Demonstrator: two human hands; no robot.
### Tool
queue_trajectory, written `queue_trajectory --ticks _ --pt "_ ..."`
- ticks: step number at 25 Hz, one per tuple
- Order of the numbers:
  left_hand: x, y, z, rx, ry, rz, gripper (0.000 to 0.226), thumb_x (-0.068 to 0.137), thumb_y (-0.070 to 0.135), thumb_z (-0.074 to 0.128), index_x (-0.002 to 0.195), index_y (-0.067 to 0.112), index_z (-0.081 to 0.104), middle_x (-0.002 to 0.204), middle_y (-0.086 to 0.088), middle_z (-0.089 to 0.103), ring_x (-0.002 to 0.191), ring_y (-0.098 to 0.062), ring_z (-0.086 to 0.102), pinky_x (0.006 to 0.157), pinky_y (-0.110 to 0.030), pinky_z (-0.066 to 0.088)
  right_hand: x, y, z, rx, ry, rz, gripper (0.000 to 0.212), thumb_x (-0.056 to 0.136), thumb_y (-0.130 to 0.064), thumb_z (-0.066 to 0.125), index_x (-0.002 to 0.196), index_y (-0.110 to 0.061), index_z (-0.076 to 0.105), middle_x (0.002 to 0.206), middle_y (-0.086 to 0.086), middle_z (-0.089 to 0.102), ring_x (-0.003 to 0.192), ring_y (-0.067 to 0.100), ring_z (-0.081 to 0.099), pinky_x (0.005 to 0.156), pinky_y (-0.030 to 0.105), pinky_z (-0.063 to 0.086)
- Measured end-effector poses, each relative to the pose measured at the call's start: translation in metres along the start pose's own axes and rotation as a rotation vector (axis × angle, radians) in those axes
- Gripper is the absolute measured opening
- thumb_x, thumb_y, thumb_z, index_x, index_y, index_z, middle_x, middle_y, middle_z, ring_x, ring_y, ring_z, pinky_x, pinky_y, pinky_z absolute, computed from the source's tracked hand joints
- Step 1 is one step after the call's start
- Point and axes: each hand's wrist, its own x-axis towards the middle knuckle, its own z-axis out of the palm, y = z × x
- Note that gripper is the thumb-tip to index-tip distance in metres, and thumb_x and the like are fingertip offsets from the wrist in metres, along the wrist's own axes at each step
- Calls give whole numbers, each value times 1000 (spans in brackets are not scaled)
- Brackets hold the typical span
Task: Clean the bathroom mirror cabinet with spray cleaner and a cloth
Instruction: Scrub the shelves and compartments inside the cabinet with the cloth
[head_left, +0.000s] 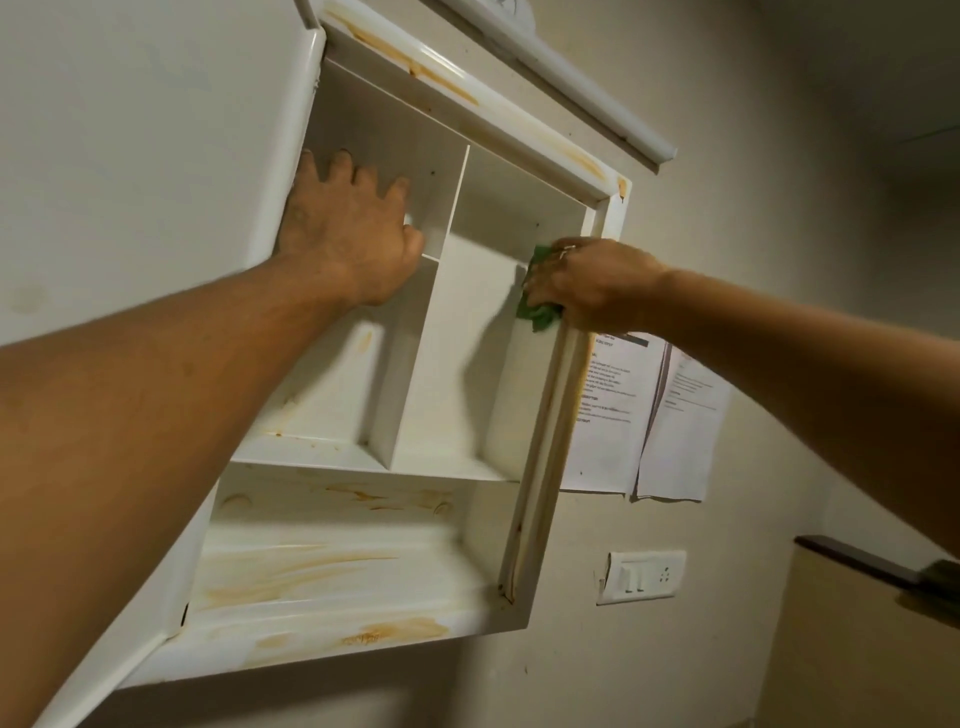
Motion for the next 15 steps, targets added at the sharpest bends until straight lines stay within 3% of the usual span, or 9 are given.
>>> queue_trajectory --ticks 3,5,7,9,12,15 --pt "0 0 -2 3 -4 -5 73 92 46 11 151 13 39 145 -24 50 137 -44 41 117 -61 27 -5 -57 15 60 73 182 30 99 -17 45 121 -14 66 112 5 69 103 24 66 96 40 54" --pt "0 0 -1 3 -6 -1 69 96 46 15 153 14 37 147 -25 49 138 -44 40 119 -62 25 -35 -127 34 185 -39 76 29 101 -13 43 121 -10 64 109 9 68 100 26 66 91 42 57" --pt "0 0 -1 -25 -11 2 64 100 45 21 155 15 34 149 -24 47 140 -44 38 119 -62 24 -67 -179 46 227 -46 -99 29 101 -15 43 119 -14 67 113 6 69 109 25 64 108 44 47" --pt "0 0 -1 -37 -17 -9 63 101 45 21 156 15 32 151 -24 46 141 -43 37 119 -61 24 -68 -165 35 264 -90 -204 32 103 -18 41 120 -19 68 119 2 68 117 22 60 113 41 40" --pt "3 -1 -2 -39 -19 12 63 102 46 21 157 16 31 153 -23 44 143 -44 36 119 -62 24 -41 -89 18 204 -147 -287 32 103 -27 41 124 -27 65 126 -3 64 122 21 56 106 43 46" --pt "3 -3 1 -16 -18 6 65 101 47 20 157 15 31 152 -24 45 142 -44 37 118 -62 25 -17 -12 4 118 45 -29 36 99 -28 39 126 -29 63 127 -3 64 121 23 59 104 45 50"
